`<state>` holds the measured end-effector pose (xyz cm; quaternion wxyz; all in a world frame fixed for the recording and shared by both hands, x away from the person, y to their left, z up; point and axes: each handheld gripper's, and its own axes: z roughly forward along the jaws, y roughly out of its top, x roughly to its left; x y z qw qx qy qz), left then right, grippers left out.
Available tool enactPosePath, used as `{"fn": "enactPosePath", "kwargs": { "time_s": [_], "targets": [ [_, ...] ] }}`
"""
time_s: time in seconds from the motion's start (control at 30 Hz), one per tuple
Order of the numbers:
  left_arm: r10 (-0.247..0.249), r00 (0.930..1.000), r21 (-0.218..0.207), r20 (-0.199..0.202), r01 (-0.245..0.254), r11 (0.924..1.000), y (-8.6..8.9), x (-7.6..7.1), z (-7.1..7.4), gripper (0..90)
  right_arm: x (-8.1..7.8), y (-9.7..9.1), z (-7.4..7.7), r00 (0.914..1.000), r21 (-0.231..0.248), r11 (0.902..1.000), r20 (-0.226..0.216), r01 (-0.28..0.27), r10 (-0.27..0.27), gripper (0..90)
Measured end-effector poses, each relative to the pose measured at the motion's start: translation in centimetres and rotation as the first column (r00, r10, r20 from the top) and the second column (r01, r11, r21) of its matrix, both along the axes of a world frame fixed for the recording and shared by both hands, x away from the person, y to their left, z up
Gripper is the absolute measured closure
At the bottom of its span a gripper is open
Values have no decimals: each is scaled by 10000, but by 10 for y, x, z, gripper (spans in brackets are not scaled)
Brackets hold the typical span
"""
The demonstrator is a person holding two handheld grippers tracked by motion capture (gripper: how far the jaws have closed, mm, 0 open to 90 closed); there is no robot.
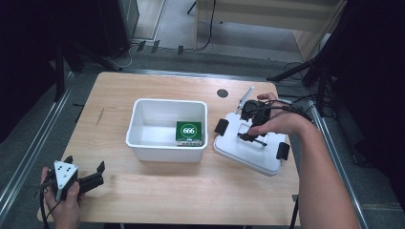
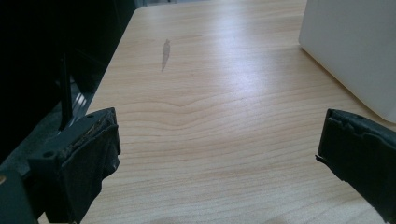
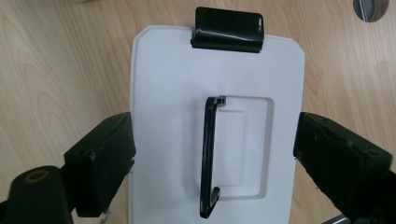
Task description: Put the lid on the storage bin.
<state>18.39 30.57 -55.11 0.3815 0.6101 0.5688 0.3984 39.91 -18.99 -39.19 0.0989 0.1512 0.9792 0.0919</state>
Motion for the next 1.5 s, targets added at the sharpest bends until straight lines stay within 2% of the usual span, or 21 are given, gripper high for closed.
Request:
{"fn": "enactPosePath", "kwargs": {
  "time_s": [0.27,0.47,0.87,1.03,1.13,1.27,1.5],
  "targets": [
    [10,10000,-12,4,-10,10000,0,0,0,0,2,-10,-14,9996,-138,9996,-42,261,-261,201],
    [17,10000,-16,18,-17,10000,0,0,0,0,4,-16,-28,9983,-526,9969,72,578,-575,235],
    [34,10000,-23,25,-34,10000,0,0,0,0,7,-22,-43,9969,-492,9958,206,772,-763,501],
    [29,10000,-23,35,-29,10000,0,0,0,0,7,-23,-50,9973,-721,9947,-7,727,-729,560],
    [23,10000,-18,31,-23,10000,0,0,0,0,7,-25,-54,9978,-726,9954,-195,624,-640,648],
    [14,10000,-15,20,-14,10000,0,0,0,0,7,-26,-57,9972,-779,9952,-425,586,-620,686],
    [20,10000,-9,27,-20,10000,0,0,0,0,7,-27,-63,9973,-1067,9926,-374,585,-628,751]
  ]
}}
